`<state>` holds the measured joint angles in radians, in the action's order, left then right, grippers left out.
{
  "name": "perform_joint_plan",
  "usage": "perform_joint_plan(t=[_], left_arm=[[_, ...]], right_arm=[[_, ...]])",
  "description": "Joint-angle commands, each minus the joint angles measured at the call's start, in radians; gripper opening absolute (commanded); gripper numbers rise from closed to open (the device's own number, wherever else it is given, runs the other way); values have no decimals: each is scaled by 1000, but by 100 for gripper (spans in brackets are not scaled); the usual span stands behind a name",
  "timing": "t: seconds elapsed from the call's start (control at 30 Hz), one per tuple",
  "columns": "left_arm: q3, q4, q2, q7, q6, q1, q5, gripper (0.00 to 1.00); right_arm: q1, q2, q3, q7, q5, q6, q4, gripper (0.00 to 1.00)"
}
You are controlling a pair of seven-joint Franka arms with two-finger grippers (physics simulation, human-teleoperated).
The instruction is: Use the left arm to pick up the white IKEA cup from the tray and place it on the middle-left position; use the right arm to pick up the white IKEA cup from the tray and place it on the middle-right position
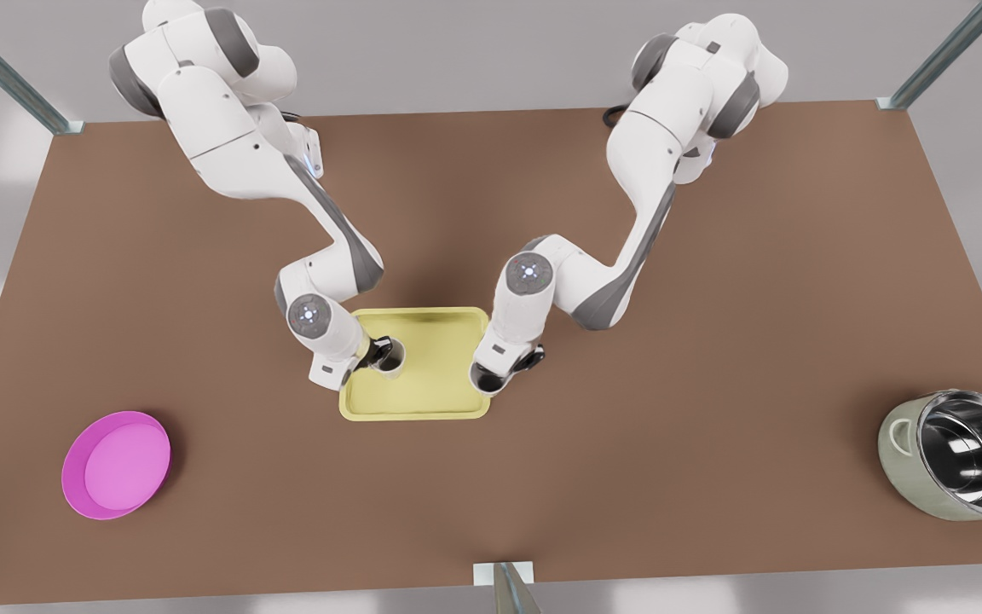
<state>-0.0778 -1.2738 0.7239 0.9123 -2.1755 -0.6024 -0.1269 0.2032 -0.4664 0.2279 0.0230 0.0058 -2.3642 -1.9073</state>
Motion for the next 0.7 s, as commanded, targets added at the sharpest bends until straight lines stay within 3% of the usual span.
perform_joint_plan(t=[0.0,0.1,0.2,0.3,0.67], left_arm=[[0,-96,-81,-200,42,75,30,14],[4,-177,-126,-374,14,164,40,14],[3,-440,-216,-547,-254,289,41,14],[1,-533,-250,-697,-340,357,76,14],[4,-591,-213,-739,-497,385,66,15]], right_arm=[[-2,26,-1,5,-7,52,13,18],[-11,71,-6,-2,-7,117,22,17],[-48,124,-10,-8,-4,198,43,17],[-90,132,-12,-43,-4,273,134,17],[-272,37,-25,-301,19,298,300,16]])
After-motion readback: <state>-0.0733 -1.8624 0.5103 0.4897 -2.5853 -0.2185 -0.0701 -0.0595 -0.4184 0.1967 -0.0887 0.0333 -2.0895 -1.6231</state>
